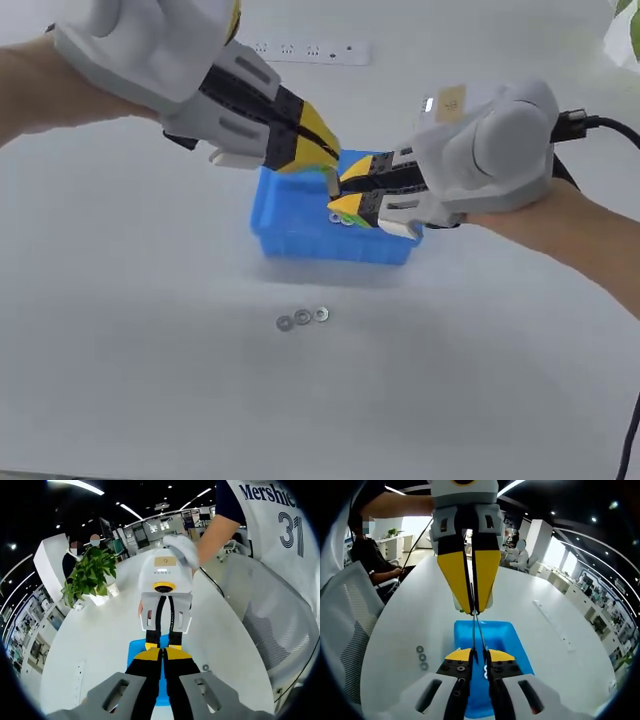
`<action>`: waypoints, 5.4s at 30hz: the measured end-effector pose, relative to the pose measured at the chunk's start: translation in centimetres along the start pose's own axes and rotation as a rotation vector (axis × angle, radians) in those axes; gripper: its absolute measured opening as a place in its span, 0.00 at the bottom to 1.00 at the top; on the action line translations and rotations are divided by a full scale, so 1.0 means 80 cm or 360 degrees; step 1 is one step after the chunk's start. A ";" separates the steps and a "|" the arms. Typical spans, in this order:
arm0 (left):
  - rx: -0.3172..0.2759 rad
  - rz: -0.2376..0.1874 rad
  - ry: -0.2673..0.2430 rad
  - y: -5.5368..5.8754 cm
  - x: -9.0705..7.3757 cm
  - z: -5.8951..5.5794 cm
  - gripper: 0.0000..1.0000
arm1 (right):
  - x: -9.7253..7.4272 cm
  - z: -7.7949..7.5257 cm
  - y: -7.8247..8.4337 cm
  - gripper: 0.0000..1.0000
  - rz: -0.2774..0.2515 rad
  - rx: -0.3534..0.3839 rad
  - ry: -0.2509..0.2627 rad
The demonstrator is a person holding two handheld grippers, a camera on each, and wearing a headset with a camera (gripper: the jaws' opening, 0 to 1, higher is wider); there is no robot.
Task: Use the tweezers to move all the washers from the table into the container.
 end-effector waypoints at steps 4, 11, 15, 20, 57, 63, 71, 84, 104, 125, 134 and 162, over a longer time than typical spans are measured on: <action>0.0015 0.0006 0.0010 -0.008 -0.002 -0.013 0.05 | -0.012 0.008 -0.005 0.12 -0.0013 -0.0027 -0.0010; -0.0014 -0.0034 -0.0002 -0.022 -0.006 -0.037 0.05 | -0.027 0.025 -0.014 0.12 -0.0036 -0.0011 -0.0029; -0.0021 -0.0028 0.0004 -0.026 -0.007 -0.050 0.05 | -0.033 0.036 -0.016 0.12 -0.0040 -0.0016 -0.0045; -0.0030 -0.0030 0.0010 -0.030 -0.003 -0.068 0.05 | -0.036 0.052 -0.017 0.12 -0.0044 -0.0008 -0.0076; -0.0280 -0.0203 0.0048 0.011 0.031 -0.101 0.05 | -0.020 0.111 0.018 0.11 0.0026 0.0055 -0.0238; -0.0287 -0.0205 0.0063 0.014 0.034 -0.100 0.05 | -0.019 0.112 0.020 0.11 0.0032 0.0068 -0.0245; -0.0295 -0.0198 0.0074 0.018 0.038 -0.100 0.05 | -0.019 0.115 0.026 0.11 0.0045 0.0076 -0.0253; -0.0300 -0.0191 0.0077 0.021 0.041 -0.100 0.05 | -0.015 0.118 0.029 0.12 0.0050 0.0097 -0.0259; -0.0329 -0.0182 0.0044 0.018 0.031 -0.104 0.05 | -0.016 0.119 0.024 0.10 0.0061 0.0138 -0.0297; -0.0165 -0.0133 0.0018 -0.025 0.006 -0.090 0.05 | -0.039 0.089 -0.009 0.10 -0.0018 0.0076 -0.0200; -0.0113 -0.0118 0.0030 -0.036 -0.004 -0.076 0.05 | -0.041 0.071 -0.020 0.10 -0.0041 0.0051 -0.0158; -0.0008 -0.0042 0.0010 -0.023 -0.013 -0.005 0.05 | -0.009 0.001 -0.020 0.10 -0.0066 0.0035 -0.0039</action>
Point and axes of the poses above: the centre of the closed fingertips' face, and the gripper's own axes: x roughly forward along the fingers, z roughly to its left, y roughly out of its underside, the point moved 3 cm from there along -x, roughly backward along the fingers, and after that the axes turned 14 degrees about y, right-handed, at the moved point
